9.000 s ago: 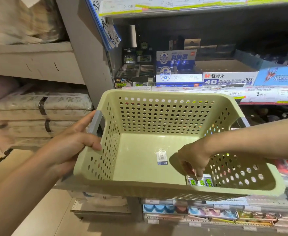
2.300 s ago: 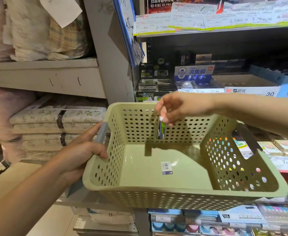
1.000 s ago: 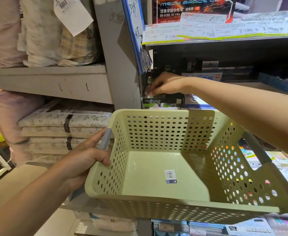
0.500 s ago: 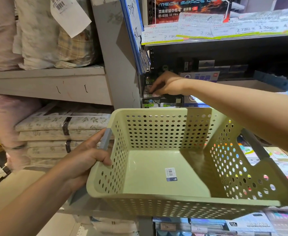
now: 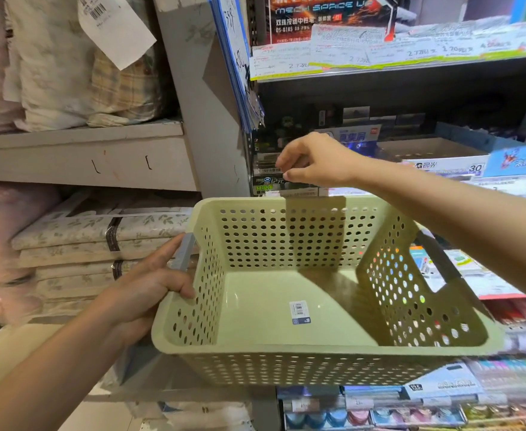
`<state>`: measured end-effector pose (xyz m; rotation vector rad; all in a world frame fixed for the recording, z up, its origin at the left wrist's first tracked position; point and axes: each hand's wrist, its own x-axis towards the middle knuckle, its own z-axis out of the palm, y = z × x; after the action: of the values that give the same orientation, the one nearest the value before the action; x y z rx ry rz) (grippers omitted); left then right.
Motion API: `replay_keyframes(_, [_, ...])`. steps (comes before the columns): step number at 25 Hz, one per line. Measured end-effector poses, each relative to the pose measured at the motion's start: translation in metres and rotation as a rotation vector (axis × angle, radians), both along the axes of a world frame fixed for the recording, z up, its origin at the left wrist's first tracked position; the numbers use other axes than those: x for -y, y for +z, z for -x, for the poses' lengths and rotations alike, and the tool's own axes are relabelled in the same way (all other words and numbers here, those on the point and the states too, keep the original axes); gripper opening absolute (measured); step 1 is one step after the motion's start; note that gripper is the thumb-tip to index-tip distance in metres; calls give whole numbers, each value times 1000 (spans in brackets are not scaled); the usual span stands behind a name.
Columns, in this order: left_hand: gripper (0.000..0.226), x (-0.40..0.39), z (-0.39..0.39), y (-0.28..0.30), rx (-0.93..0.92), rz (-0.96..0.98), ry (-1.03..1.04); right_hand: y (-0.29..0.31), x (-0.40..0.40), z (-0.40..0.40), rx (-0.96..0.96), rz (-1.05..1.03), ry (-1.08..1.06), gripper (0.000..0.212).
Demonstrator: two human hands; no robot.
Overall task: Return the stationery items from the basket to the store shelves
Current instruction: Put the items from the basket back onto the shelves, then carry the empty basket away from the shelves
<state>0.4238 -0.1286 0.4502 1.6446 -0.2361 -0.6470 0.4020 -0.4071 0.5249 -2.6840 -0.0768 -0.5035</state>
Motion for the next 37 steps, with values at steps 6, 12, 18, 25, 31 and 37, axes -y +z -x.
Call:
replay_keyframes(6, [99, -5, -2, -5, 14, -14, -24, -14, -9, 58, -38, 45, -99, 22])
replay_keyframes(12, [81, -3, 17, -5, 17, 15, -37, -34, 3, 105, -36, 93, -198, 28])
replay_keyframes(18, [84, 15, 58, -7, 17, 66, 5, -40, 28, 164, -39, 213, -314, 50])
replay_keyframes(25, [80, 41, 135, -16, 30, 109, 13, -52, 59, 247, -71, 122, -354, 74])
replay_keyframes(31, [74, 50, 183, -31, 30, 109, 22, -79, 84, 290, -85, 39, -397, 85])
replay_keyframes(37, [77, 59, 191, -59, 18, 41, 15, -111, 87, 319, -68, -186, -503, 66])
